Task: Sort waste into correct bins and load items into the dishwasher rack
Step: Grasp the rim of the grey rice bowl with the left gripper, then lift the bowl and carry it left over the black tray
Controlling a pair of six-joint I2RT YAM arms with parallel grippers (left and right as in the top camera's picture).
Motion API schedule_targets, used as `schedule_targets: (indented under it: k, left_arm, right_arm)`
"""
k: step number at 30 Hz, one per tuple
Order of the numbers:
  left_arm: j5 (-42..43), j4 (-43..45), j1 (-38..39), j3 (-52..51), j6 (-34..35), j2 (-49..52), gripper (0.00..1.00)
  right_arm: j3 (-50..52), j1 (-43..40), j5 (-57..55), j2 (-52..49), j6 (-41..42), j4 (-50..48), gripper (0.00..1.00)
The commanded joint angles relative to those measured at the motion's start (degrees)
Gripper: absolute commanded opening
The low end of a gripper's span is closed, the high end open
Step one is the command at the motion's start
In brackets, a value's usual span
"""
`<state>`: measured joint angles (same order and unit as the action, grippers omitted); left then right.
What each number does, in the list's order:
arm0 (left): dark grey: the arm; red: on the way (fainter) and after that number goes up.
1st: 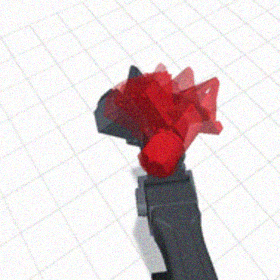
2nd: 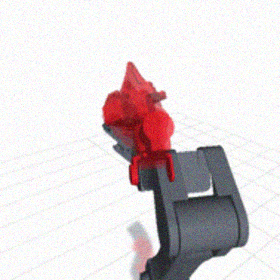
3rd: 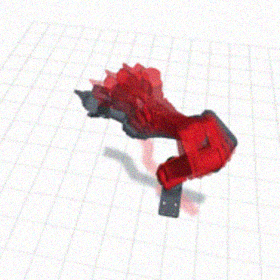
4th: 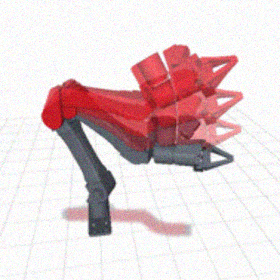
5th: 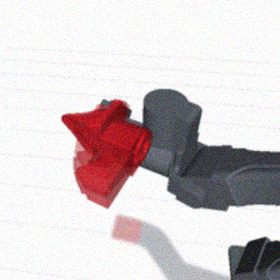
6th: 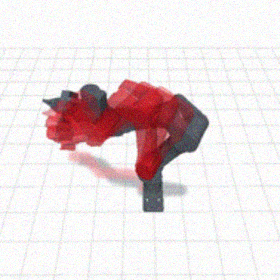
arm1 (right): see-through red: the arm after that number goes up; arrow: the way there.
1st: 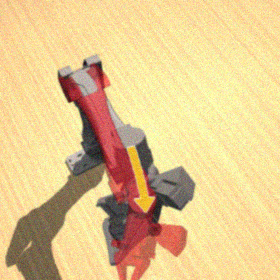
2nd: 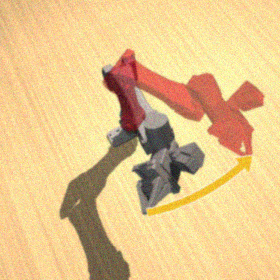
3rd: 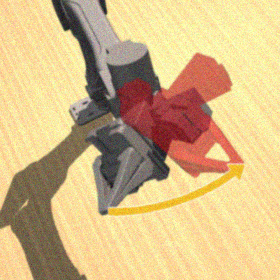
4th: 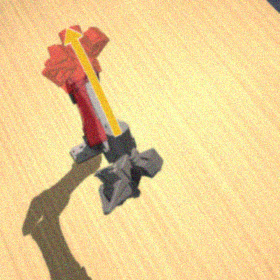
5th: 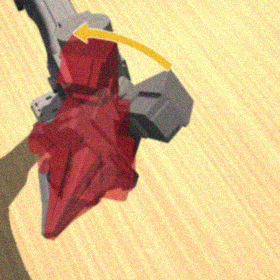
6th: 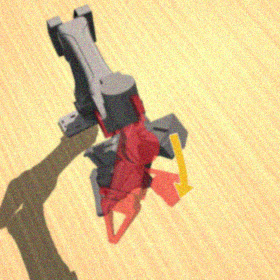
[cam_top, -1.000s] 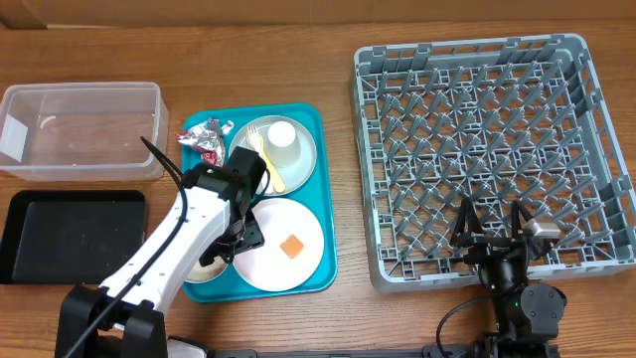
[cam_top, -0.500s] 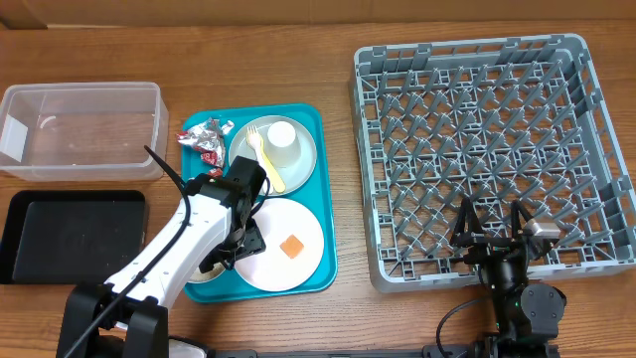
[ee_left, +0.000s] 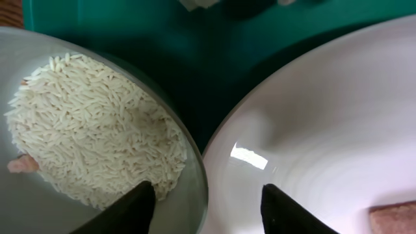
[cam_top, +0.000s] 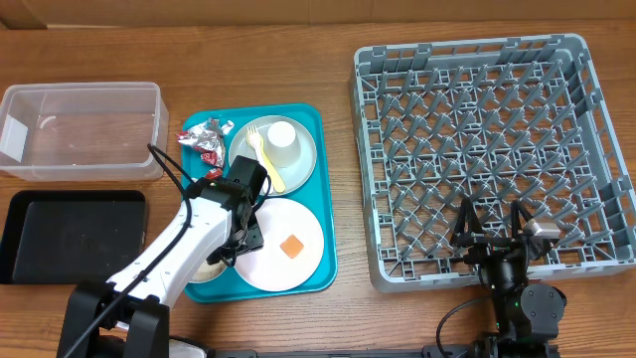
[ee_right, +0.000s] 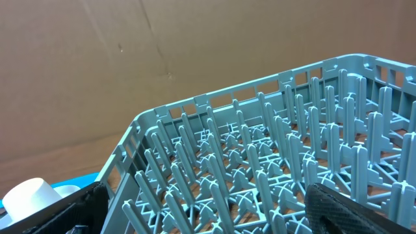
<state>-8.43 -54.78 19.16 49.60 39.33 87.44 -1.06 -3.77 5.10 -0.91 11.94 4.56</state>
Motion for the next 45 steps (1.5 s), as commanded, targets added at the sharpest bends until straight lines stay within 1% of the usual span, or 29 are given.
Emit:
schedule_targets:
  k: [1, 4, 9, 11, 12, 13, 16, 19, 20, 23, 24, 31, 38, 41, 44, 45]
  left_arm:
    - [-1.2, -0.1, 0.4, -0.5, -1.7, 0.3, 0.47]
    - [-1.7, -0.4, 0.4, -0.5, -1.6, 0.3, 0.39]
    - [-3.8, -1.0, 0.4, -0.5, -1.6, 0.3, 0.38]
    - [-4.0, -1.1, 0.4, -0.5, -1.6, 0.3, 0.34]
    - [-4.0, -1.1, 0.4, -0.5, -1.6, 0.3, 0.29]
    - [-4.0, -1.1, 0.4, -0.5, -1.6, 0.3, 0.27]
    - [-4.0, -1.2, 0.4, -0.5, -1.6, 0.3, 0.25]
    - [-4.0, -1.7, 0.4, -0.5, -1.6, 0.3, 0.19]
    - [-4.0, -1.9, 0.4, -0.5, -1.6, 0.3, 0.14]
    - [-4.0, -2.0, 0.4, -0.5, -1.6, 0.3, 0.08]
    - [-4.0, -2.0, 0.4, -0.5, -1.6, 0.3, 0.04]
    - [-4.0, -2.9, 0.4, -0.4, -1.6, 0.3, 0.04]
    - [-3.6, -6.2, 0.4, 1.9, -1.5, 0.2, 0.04]
    - [-1.0, -9.1, 0.3, 5.2, -1.2, 0.2, 0.04]
    - [1.5, -13.1, 0.3, 10.6, -1.2, 0.2, 0.04]
    - [1.6, -15.8, 0.3, 13.8, -1.2, 0.1, 0.04]
  right_arm:
    - [0.6, -0.3, -0.3, 0.0, -0.4, -0.2, 1.00]
    - [0.6, -0.3, -0.3, 0.0, -0.4, -0.2, 1.00]
    - [0.6, -0.3, -0.3, 0.0, -0.4, -0.2, 1.00]
    - [0.6, -0.3, -0.3, 0.0, -0.4, -0.2, 1.00]
    - [0.6, -0.3, -0.3, 0.0, -0.4, -0.2, 1.00]
    - [0.6, -0.3, -0.3, 0.0, -0.4, -0.2, 1.00]
    - [0.6, -0.3, -0.3, 0.0, -0.4, -0.2, 1.00]
    - [0.6, -0.3, -0.3, 0.0, -0.4, -0.2, 1.00]
    - [0.6, -0.3, -0.3, 0.0, -0.4, -0.2, 1.00]
    - [0.6, -0.3, -0.3, 0.0, -0.4, -0.2, 1.00]
    - [0.6, -0.3, -0.3, 0.0, -0.4, -0.2, 1.00]
    - [0.6, -0.3, -0.3, 0.0, -0.4, -0.2, 1.00]
    - [0.6, -0.3, -0.3, 0.0, -0.4, -0.2, 1.00]
    - [0.6, -0.3, -0.3, 0.0, -0.4, -0.2, 1.00]
    - [0.6, -0.3, -0.3, 0.0, -0.4, -0.2, 1.00]
    - [0.6, -0.3, -0.3, 0.0, -0.4, -0.2, 1.00]
